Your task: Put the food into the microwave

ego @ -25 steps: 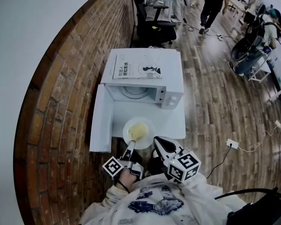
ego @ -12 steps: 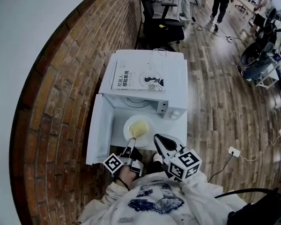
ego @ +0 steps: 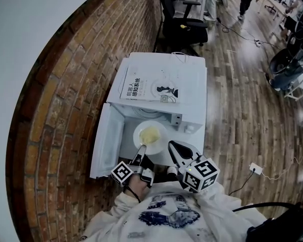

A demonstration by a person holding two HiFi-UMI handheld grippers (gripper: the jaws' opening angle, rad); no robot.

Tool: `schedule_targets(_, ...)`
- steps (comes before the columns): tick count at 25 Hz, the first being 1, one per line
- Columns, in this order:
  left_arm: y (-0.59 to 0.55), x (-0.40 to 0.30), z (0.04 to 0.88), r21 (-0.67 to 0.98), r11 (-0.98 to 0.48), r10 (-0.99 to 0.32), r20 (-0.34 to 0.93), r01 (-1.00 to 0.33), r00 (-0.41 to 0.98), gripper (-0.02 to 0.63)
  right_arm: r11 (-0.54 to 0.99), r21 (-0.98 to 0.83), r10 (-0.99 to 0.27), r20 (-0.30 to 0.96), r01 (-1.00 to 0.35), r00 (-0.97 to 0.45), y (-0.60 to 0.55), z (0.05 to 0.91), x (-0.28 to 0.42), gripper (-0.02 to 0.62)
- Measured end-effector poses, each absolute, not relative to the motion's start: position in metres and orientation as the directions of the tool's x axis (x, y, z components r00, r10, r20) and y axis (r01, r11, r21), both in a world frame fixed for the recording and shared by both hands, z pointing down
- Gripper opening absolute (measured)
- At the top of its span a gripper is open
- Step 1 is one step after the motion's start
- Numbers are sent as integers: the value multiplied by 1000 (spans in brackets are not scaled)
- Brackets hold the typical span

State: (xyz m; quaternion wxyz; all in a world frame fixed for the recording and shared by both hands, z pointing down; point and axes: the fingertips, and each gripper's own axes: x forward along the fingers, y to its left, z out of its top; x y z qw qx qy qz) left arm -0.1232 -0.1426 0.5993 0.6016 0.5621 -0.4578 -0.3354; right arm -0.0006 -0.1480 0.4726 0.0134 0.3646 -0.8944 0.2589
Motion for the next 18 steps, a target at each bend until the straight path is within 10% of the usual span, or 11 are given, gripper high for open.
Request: schedule_targets(18,-190,-131,633,979,181,-921,202,-94,333,23,583,-440,-654,246,-683,-716,-180,484,3,14)
